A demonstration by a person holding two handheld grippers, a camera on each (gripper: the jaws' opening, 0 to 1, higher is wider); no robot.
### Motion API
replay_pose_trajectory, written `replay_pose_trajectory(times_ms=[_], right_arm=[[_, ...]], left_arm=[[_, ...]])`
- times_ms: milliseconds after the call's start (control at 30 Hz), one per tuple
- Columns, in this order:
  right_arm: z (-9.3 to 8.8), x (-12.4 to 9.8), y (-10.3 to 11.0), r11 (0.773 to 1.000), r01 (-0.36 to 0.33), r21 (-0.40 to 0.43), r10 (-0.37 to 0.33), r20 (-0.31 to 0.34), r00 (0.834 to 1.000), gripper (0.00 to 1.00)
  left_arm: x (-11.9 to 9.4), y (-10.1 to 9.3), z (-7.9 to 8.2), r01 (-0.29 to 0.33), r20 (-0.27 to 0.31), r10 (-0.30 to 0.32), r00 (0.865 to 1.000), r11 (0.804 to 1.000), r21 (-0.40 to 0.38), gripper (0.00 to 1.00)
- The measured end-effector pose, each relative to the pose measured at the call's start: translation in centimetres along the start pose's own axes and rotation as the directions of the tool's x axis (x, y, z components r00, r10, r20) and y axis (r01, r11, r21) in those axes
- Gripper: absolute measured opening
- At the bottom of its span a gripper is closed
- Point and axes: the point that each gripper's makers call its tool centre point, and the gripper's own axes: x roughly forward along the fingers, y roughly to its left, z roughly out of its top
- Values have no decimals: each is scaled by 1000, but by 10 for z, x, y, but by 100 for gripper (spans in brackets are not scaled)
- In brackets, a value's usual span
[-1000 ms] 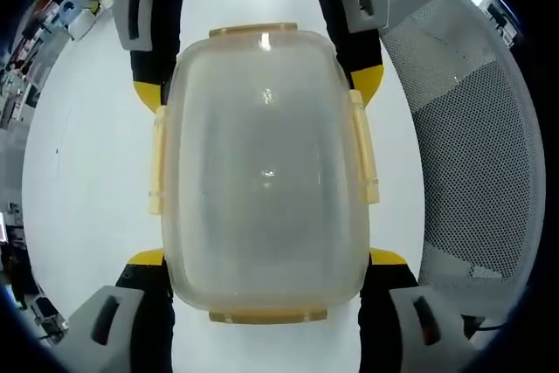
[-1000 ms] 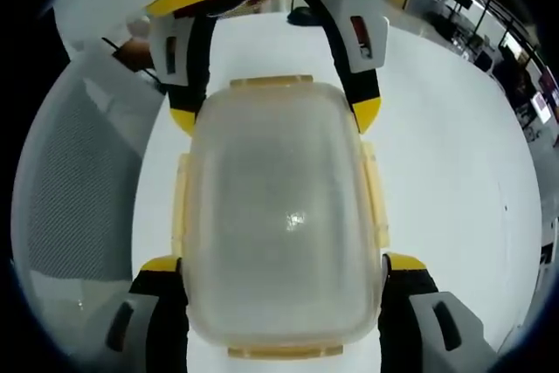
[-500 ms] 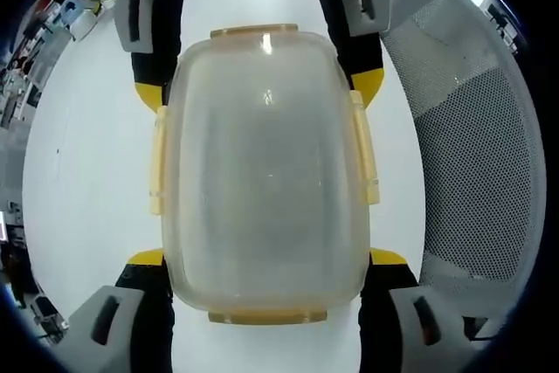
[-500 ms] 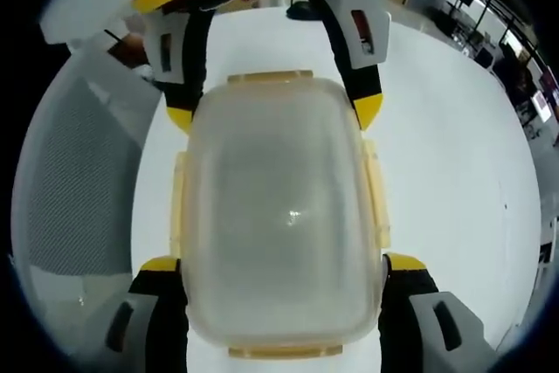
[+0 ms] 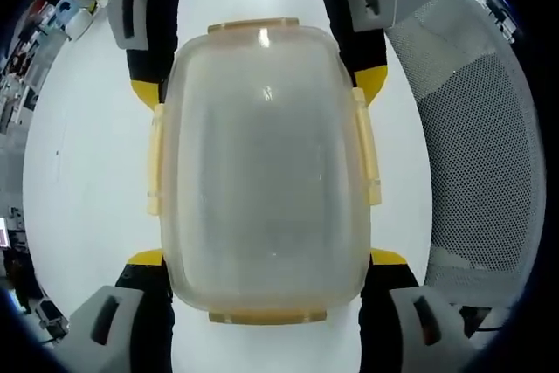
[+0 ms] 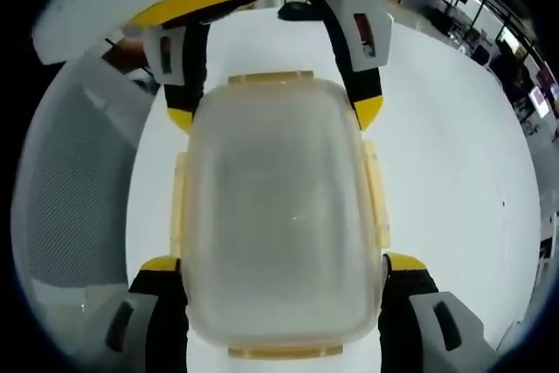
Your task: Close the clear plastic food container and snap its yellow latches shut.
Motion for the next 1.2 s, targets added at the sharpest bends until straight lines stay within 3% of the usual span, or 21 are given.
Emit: replay_pose_trajectory(times_ms=[300,333,400,433,667,1200], right_arm=[[2,1,-17,1000,-5,-10,5,-12,1000,92],[2,0,-19,1000,-2,-2,2,-9,1000,92],[6,0,-24,999,10,49,-11,19,1000,92],[5,0,-26,1000,8,28,-8,14,1000,92],[10,1,-38,999,15,44,-16,35,999,91],[14,1,-71,1000,9,22,-9,20,1000,92]], left_arm=[[2,16,0,-17,10,17,1000,1000,-17,91],[4,20,-1,-38,6,38,999,999,-10,91],[4,39,-8,-140,-46,141,989,990,35,92],[3,33,-6,-86,-39,87,995,996,27,92],[3,46,-10,-81,-20,82,996,996,30,92],[5,74,-13,-82,-12,82,997,997,6,92]])
